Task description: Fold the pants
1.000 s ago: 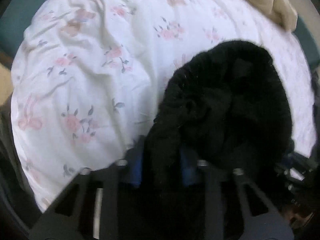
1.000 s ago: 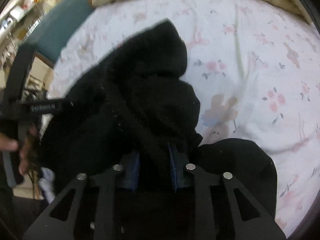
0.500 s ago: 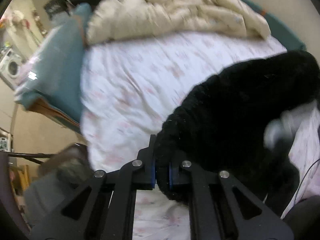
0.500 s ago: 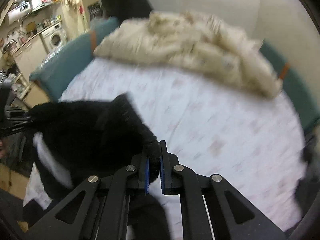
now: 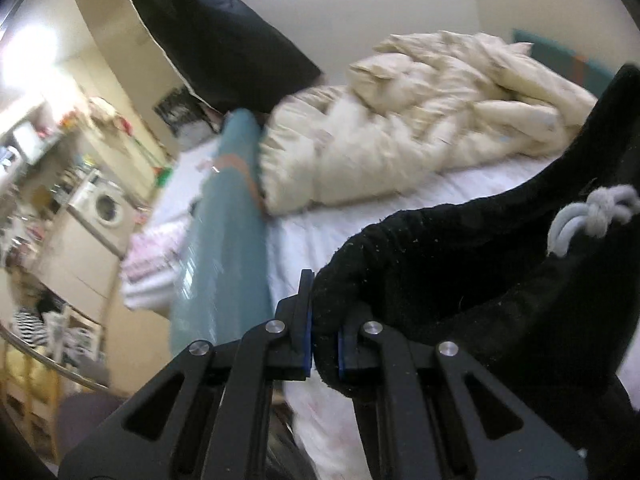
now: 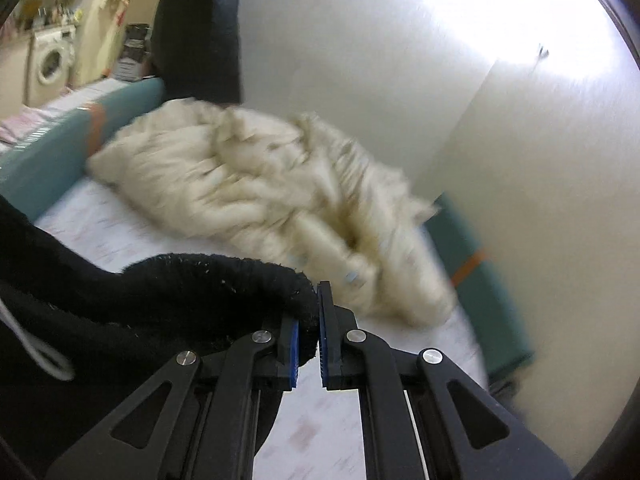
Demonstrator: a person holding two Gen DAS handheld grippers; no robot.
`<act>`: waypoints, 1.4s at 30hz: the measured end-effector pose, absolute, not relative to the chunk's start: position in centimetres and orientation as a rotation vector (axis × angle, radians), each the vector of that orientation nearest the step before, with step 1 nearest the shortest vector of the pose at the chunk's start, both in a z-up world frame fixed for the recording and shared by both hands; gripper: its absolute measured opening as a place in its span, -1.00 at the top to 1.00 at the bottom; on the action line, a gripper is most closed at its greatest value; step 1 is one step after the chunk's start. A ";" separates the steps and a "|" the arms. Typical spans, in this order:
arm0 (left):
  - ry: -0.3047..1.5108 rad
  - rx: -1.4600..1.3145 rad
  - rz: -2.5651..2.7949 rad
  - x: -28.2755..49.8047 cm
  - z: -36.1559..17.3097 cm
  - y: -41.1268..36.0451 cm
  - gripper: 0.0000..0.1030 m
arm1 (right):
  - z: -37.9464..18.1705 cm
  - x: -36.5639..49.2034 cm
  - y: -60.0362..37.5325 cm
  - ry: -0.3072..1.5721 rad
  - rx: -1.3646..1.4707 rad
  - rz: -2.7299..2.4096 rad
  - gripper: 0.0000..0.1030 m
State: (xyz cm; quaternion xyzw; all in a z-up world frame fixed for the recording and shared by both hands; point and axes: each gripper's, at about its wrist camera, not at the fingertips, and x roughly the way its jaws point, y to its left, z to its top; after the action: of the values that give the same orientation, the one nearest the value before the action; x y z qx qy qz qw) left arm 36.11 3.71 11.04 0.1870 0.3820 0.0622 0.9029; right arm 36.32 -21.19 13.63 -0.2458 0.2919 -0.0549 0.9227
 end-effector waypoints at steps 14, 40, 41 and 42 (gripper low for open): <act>0.741 0.607 0.364 52.0 -1.9 4.1 0.82 | -0.3 53.4 -16.0 0.639 -0.737 -0.247 0.85; 0.880 0.378 0.258 51.2 -6.3 5.8 -0.84 | -1.2 53.3 -25.3 0.706 -0.165 -0.131 -0.94; 0.895 0.375 0.238 49.9 -6.8 5.7 -0.84 | -0.7 53.5 -26.4 0.738 -0.085 -0.121 -0.94; 0.912 0.354 0.213 48.6 -7.0 5.7 -0.84 | -0.3 53.7 -27.4 0.773 -0.003 -0.106 -0.97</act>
State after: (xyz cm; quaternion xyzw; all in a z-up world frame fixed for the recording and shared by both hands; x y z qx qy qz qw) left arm 48.62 5.67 -7.02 0.1698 0.4373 0.1019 0.8773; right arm 53.70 -27.39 -0.26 -0.0014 0.3768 -0.0514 0.9248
